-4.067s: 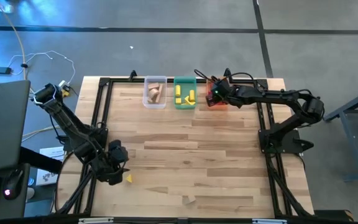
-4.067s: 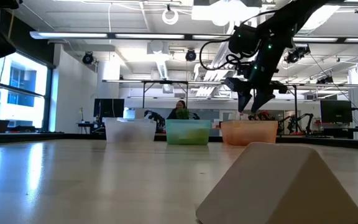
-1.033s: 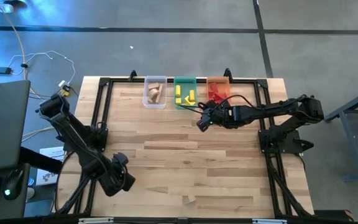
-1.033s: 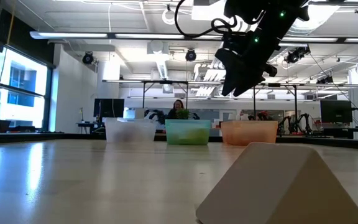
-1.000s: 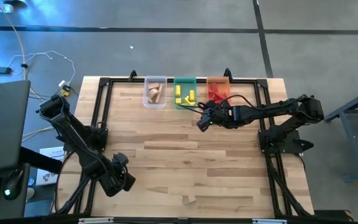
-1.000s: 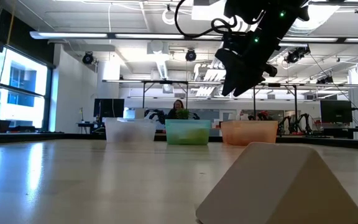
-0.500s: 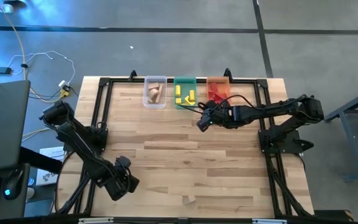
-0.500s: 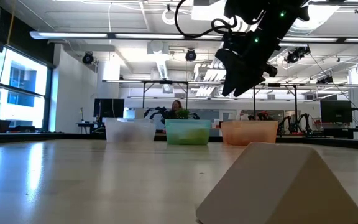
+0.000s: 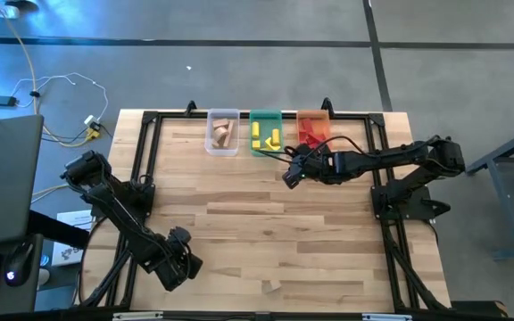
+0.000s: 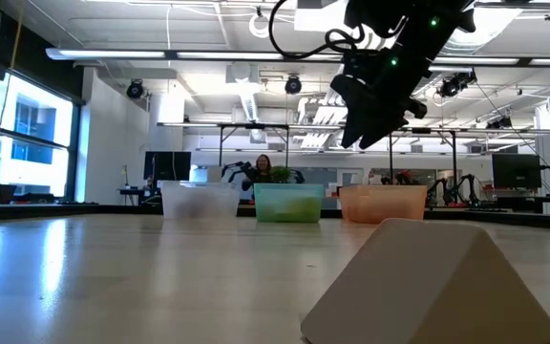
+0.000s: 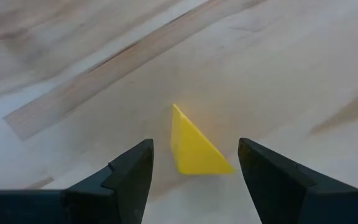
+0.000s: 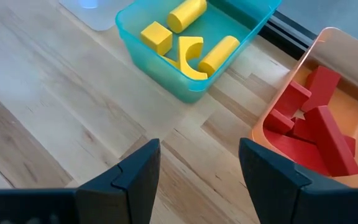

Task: Sort & place blocks by color
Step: Put the yellow block into the green transparent bin

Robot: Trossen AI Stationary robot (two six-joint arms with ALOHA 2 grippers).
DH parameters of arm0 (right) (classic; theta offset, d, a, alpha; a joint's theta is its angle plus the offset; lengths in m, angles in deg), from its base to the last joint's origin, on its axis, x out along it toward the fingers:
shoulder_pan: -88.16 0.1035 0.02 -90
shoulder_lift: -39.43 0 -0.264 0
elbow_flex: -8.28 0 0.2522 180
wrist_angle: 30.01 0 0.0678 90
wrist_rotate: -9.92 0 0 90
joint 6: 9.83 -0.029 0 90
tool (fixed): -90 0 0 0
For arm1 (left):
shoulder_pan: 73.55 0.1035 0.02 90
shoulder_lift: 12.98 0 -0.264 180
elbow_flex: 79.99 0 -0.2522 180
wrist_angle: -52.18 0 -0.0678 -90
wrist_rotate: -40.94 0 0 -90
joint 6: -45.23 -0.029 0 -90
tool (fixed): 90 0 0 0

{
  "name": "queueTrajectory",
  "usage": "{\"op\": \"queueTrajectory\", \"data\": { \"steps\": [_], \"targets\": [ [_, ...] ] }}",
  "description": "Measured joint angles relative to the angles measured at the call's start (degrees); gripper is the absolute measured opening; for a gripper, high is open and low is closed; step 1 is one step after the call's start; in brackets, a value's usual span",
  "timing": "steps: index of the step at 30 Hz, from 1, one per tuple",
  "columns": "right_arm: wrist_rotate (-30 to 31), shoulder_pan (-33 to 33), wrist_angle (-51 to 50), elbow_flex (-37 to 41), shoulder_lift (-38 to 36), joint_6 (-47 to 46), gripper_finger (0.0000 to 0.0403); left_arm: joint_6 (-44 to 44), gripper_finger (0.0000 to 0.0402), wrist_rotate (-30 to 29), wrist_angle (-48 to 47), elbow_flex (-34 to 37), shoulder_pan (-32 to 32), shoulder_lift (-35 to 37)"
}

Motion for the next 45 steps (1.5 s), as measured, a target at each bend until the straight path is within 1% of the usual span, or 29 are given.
{"op": "queueTrajectory", "data": {
  "steps": [8,19,24,30,33,35,37,45],
  "targets": [
    [-0.21,-0.01,0.05,0.01,0.00,0.07,0.0204,-1.67,0.0220,1.46,-0.44,-0.13,0.31,-3.49],
    [-0.40,-0.01,0.17,0.02,0.00,-0.02,0.0204,-4.65,0.0217,-2.05,-0.79,-0.04,0.22,-3.67],
    [-0.66,-0.01,0.18,0.02,0.00,0.01,0.0204,-6.66,0.0189,-6.17,-1.14,0.17,0.48,-3.85],
    [-0.80,-0.01,0.02,0.02,0.00,0.13,0.0204,-6.74,0.0143,-4.70,-1.11,0.20,0.43,-3.85],
    [-0.90,-0.01,-0.02,0.02,0.00,0.11,0.0204,-7.84,0.0127,-4.29,-1.21,0.20,0.49,-3.82],
    [-1.22,0.00,-0.03,0.02,0.00,0.12,0.0204,-8.23,0.0120,-4.13,-1.22,0.20,0.74,-3.82],
    [-1.36,0.01,-0.04,0.02,0.00,0.11,0.0204,-8.19,0.0116,-2.73,-1.24,0.20,0.90,-3.78],
    [-1.41,-0.01,-0.04,0.02,0.00,-0.04,0.0204,-10.90,0.0109,-0.12,-1.18,0.17,1.79,-3.69]
  ]
}}
